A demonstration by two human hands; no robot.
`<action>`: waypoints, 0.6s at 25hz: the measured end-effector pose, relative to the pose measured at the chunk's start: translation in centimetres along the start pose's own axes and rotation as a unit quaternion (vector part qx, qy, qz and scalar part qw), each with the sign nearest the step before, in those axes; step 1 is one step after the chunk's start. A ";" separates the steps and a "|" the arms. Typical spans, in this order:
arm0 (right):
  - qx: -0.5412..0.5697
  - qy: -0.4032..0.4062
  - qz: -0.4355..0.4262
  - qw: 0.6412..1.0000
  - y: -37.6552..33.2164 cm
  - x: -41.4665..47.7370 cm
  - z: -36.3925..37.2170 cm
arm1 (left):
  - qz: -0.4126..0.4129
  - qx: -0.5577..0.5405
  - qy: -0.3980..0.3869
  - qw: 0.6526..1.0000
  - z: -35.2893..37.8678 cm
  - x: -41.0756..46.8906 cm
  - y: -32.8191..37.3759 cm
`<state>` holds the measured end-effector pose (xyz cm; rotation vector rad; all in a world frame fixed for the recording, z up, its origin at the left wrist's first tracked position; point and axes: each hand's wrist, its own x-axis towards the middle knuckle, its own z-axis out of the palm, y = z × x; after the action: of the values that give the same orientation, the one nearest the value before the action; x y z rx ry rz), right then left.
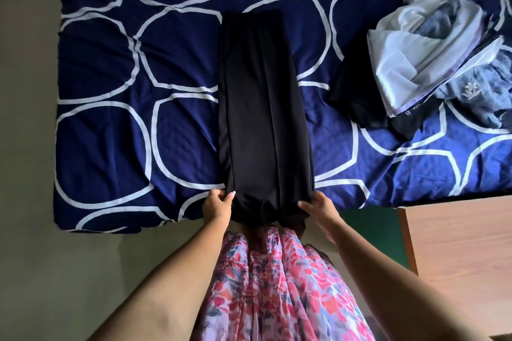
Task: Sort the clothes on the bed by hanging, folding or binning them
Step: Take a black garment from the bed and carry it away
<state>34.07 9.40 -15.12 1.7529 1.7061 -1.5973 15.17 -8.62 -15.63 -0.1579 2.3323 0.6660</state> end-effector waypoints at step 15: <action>-0.100 0.149 -0.015 0.984 -2.5 1.5 -0.6 | 0.001 -0.013 -0.045 0.999 0.4 0.7 0.3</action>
<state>31.98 11.46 -14.80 1.9457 1.9534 -1.1695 14.83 -8.06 -16.18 -0.1355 2.2377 0.6908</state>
